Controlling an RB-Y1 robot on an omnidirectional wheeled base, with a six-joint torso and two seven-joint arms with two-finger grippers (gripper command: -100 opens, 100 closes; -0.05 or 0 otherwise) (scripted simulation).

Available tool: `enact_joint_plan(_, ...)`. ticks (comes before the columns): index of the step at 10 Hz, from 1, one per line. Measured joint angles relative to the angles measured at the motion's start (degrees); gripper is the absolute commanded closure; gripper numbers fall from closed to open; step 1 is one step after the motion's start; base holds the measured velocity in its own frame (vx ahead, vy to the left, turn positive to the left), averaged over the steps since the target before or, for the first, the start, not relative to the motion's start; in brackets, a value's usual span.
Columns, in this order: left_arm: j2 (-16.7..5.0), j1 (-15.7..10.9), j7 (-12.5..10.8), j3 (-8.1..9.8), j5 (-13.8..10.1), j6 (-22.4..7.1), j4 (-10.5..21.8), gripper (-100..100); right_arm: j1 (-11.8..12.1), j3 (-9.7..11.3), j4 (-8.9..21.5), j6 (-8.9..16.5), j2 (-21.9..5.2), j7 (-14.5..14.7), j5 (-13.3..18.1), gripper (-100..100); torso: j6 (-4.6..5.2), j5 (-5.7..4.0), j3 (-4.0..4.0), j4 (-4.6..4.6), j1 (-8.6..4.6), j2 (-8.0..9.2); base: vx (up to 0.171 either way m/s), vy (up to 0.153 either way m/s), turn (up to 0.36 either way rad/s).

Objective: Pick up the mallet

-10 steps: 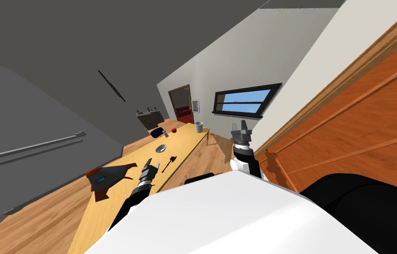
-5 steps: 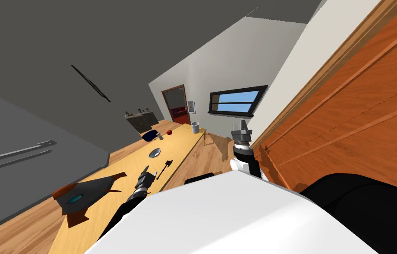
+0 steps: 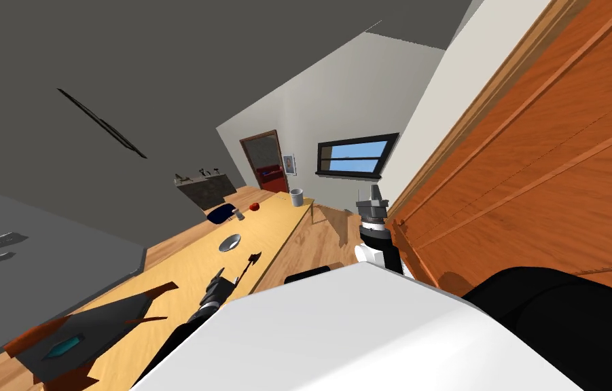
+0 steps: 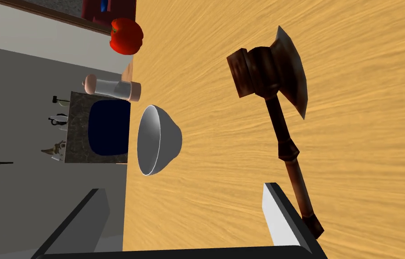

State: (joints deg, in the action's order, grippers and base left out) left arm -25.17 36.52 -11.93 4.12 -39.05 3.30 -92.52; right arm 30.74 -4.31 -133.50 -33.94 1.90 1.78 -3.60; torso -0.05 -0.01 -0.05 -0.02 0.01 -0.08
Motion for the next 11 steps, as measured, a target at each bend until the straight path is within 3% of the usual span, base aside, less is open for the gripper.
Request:
enact_joint_plan(2, -2.3, -0.4, -1.8, -0.91, -3.6, -1.0, 4.2, -100, 0.0, 0.0, 0.0, 0.0, 0.0, 0.0, 0.0, 0, 0.04, 0.00, -0.02, 0.00, 0.01, -0.04, 0.038, 0.005, -0.168)
enact_joint_plan(11, -7.9, 0.8, -6.1, -1.51, -16.0, -11.3, 9.7, -100, 0.0, 0.0, 0.0, 0.0, 0.0, 0.0, 0.0, 0, 0.02, 0.00, 0.00, 0.00, -0.01, -0.01, 0.032, 0.004, -0.116)
